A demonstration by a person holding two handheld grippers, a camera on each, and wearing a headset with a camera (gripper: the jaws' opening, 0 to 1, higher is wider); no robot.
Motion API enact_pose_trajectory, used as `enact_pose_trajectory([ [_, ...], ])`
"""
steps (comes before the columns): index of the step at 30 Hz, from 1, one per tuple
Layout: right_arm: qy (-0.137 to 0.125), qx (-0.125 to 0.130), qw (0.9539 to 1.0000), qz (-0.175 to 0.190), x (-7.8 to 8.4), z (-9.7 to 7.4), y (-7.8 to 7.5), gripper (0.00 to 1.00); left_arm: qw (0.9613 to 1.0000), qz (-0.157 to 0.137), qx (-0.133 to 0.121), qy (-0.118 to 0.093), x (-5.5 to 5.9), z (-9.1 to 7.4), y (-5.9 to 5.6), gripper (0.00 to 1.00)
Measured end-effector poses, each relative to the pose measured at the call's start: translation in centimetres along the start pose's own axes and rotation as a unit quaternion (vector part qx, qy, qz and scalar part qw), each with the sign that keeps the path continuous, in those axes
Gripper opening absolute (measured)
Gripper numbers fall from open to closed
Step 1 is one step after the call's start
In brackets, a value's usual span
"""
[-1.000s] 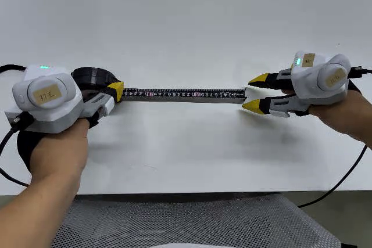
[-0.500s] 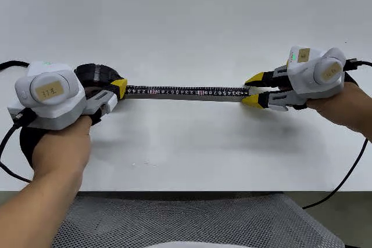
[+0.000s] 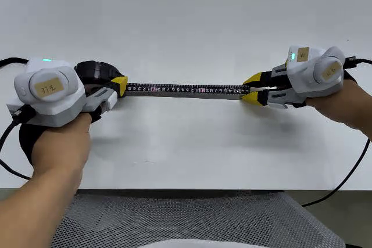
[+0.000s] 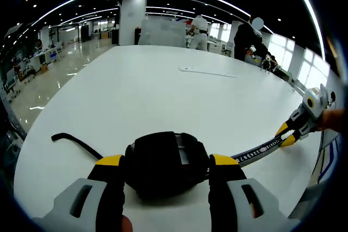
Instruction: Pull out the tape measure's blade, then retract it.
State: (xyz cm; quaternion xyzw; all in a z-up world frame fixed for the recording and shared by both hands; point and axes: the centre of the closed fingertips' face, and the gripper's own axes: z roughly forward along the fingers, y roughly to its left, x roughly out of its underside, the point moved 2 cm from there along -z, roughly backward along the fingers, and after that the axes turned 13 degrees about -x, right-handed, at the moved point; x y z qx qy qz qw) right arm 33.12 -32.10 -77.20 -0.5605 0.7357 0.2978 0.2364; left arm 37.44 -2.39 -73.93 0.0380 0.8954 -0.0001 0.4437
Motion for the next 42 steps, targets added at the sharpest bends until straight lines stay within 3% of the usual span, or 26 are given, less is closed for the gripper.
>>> enact_pose_trajectory([
  [19,0.008,-0.002,0.9999,-0.008,0.05,-0.04,-0.27,0.1,0.9999,0.012,0.0,0.007,0.09,0.12,0.17,0.55],
  [42,0.005,-0.009,0.9999,-0.007,-0.56,0.76,-0.09,0.1,0.9999,0.004,0.006,0.013,0.08,0.05,0.2,0.54],
])
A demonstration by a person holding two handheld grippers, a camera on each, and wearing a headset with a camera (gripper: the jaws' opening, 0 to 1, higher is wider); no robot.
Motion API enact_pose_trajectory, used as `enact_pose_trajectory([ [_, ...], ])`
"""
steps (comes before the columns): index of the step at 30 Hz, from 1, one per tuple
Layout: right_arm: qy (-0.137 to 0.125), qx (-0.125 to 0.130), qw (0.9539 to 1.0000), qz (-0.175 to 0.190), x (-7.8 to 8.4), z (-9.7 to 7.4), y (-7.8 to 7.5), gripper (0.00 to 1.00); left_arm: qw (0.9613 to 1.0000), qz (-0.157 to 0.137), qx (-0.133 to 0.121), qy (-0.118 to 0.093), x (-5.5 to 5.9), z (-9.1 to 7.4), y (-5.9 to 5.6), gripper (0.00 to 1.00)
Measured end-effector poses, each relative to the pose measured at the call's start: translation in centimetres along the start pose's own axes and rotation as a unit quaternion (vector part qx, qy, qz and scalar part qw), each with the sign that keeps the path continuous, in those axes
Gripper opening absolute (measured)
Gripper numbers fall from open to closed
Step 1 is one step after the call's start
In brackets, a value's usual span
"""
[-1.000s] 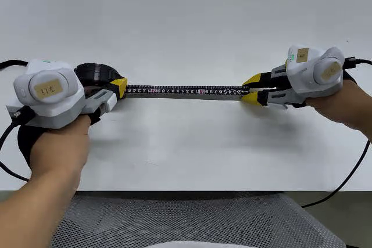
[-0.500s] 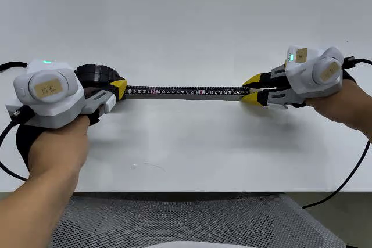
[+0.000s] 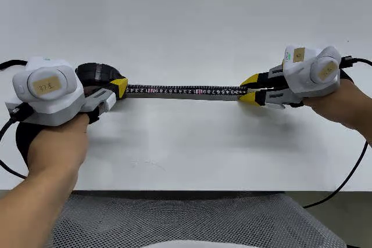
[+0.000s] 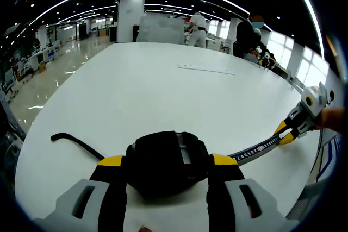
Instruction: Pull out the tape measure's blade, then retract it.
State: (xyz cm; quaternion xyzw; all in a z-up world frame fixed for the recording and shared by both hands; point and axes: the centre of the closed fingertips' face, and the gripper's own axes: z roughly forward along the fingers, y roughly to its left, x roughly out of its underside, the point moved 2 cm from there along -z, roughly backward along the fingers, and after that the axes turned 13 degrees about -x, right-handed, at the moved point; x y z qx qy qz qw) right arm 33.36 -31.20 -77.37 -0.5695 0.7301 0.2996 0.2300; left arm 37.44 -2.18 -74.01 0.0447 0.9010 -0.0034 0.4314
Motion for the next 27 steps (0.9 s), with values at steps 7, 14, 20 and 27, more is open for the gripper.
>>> enact_pose_trajectory([
  [7,-0.006,-0.002,1.0,-0.001,-0.8,0.4,-0.2,0.1,1.0,-0.004,0.002,0.003,0.0,0.0,0.0,0.54],
  [14,-0.012,-0.007,0.9999,-0.002,-1.7,1.0,-0.2,0.1,1.0,-0.008,0.005,0.002,0.1,0.0,0.0,0.54],
  [20,-0.021,-0.015,0.9997,0.0,-2.3,1.7,-0.2,0.1,0.9999,-0.01,0.008,0.003,0.1,-0.1,0.0,0.54],
  [27,-0.027,-0.017,0.9995,0.0,-2.7,2.3,-0.1,0.1,0.9999,-0.013,0.009,0.004,0.0,0.0,0.1,0.54],
])
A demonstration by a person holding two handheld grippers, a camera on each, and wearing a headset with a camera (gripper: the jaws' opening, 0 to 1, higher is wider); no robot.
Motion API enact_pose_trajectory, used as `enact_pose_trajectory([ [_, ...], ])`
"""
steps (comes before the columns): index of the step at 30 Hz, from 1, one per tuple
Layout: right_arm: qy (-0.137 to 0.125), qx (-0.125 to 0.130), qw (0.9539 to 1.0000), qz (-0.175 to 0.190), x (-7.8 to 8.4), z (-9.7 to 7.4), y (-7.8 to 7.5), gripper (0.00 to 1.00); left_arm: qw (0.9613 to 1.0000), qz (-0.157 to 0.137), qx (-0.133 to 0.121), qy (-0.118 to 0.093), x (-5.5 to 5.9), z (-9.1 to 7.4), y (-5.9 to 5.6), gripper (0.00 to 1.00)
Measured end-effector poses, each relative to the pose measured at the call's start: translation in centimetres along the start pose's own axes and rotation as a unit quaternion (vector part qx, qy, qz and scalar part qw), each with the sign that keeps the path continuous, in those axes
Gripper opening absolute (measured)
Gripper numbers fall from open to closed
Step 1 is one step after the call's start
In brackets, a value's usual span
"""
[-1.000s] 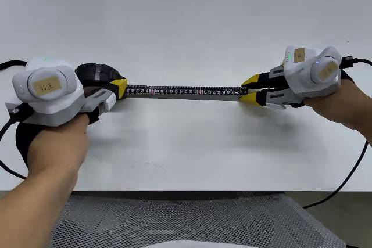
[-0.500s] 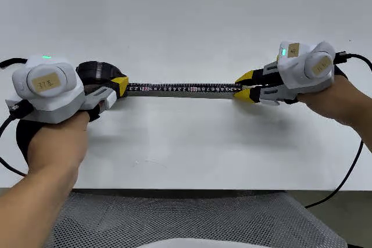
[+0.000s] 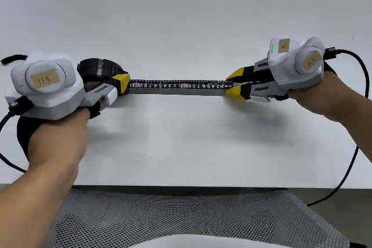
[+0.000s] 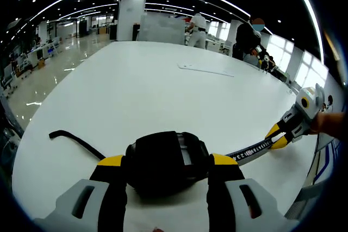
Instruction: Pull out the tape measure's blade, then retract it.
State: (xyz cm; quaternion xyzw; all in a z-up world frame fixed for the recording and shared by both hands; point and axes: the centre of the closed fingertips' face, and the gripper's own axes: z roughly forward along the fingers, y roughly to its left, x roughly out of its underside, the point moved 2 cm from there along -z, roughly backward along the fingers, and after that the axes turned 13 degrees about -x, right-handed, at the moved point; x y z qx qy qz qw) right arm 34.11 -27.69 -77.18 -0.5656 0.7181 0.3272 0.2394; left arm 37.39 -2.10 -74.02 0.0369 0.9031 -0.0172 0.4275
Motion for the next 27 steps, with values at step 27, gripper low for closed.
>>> enact_pose_trajectory([
  [27,-0.022,-0.012,0.9997,-0.006,-2.7,2.4,-0.1,0.1,0.9999,-0.008,0.003,0.005,0.0,0.1,0.2,0.54],
])
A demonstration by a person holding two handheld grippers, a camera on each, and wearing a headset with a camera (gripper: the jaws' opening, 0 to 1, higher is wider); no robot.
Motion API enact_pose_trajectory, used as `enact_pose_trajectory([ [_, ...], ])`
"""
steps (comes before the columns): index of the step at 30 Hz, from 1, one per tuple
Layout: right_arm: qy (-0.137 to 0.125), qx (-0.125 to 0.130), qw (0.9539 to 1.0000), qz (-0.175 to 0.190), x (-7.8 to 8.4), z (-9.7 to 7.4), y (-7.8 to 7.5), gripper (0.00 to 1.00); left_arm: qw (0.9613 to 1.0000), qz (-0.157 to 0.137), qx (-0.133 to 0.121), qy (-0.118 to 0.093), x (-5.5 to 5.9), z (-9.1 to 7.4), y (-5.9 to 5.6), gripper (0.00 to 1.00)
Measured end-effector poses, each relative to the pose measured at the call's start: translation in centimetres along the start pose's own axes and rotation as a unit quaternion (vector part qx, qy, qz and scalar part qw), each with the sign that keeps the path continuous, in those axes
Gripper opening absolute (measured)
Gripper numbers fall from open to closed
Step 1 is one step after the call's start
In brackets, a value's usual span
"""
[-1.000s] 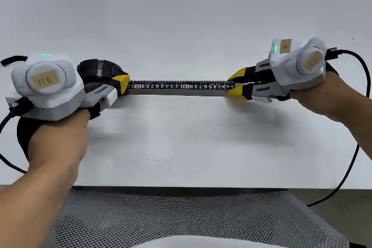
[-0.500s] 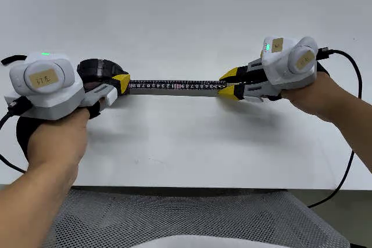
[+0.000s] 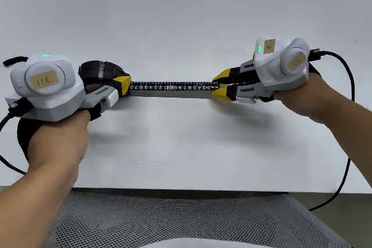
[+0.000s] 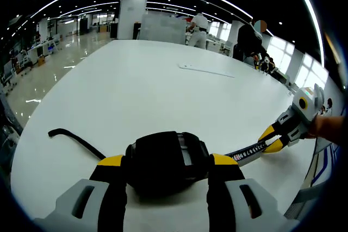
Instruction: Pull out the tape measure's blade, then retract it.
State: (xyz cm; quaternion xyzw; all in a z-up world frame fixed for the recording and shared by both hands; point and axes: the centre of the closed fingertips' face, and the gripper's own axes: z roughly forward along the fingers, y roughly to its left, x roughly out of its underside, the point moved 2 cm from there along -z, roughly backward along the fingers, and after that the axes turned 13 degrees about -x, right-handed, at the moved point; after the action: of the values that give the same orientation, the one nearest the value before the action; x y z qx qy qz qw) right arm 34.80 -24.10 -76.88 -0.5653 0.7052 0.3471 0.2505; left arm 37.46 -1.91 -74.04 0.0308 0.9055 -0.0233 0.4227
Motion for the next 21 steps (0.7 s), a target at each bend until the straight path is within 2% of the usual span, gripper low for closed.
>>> enact_pose_trajectory([
  [21,-0.015,-0.015,0.9998,-0.003,-2.2,2.5,0.0,0.1,1.0,-0.007,0.004,0.003,0.0,0.0,0.0,0.55],
])
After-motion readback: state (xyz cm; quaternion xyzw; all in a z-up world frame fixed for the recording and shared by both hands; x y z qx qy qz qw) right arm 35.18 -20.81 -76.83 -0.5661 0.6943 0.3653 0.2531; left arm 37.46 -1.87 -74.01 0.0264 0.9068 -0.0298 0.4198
